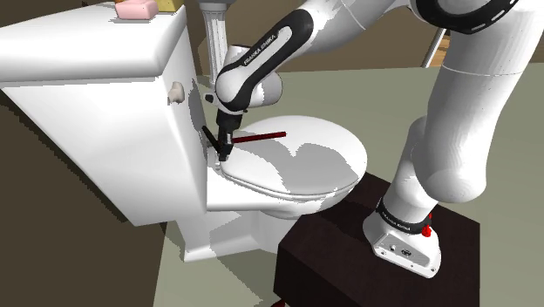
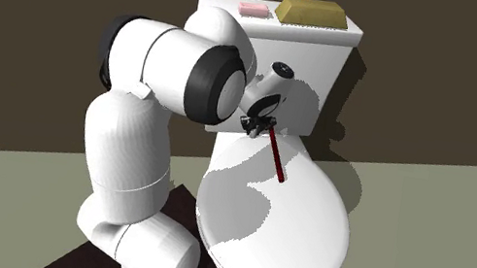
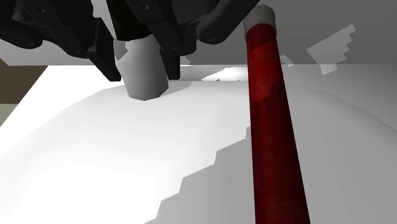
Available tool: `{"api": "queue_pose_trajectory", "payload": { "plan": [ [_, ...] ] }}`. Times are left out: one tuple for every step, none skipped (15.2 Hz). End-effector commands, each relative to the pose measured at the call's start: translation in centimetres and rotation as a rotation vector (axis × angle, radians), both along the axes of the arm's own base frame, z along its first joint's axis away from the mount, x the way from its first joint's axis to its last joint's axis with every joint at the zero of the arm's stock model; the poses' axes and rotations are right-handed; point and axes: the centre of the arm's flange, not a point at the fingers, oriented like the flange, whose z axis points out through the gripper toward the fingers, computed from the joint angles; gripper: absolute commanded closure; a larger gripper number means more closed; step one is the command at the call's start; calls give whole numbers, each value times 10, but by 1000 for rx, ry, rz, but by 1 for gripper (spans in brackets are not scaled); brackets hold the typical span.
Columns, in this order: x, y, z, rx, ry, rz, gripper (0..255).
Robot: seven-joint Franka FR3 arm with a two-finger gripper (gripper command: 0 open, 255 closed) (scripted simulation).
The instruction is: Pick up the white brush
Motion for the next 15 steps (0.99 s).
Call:
{"api": "queue_pose_trajectory", "payload": {
  "plan": [
    [0, -1, 5, 0, 0, 0, 255],
    [0, -1, 10, 0, 0, 0, 255],
    [0, -1, 16, 0, 0, 0, 255],
    [0, -1, 21, 0, 0, 0, 255],
    [0, -1, 26, 0, 0, 0, 255],
    [0, -1, 31, 0, 0, 0, 255],
    [0, -1, 37, 0, 0, 0, 255],
    [0, -1, 42, 0, 0, 0, 255],
    [0, -1, 47, 0, 0, 0, 255],
    [0, -1, 53, 0, 0, 0, 255],
    [0, -1, 58, 0, 0, 0, 255],
    [0, -1, 63, 0, 0, 0, 255],
    [0, -1, 68, 0, 0, 0, 255],
    [0, -1, 74, 0, 0, 0, 255],
    [0, -1, 79, 0, 0, 0, 255]
  ]
}}
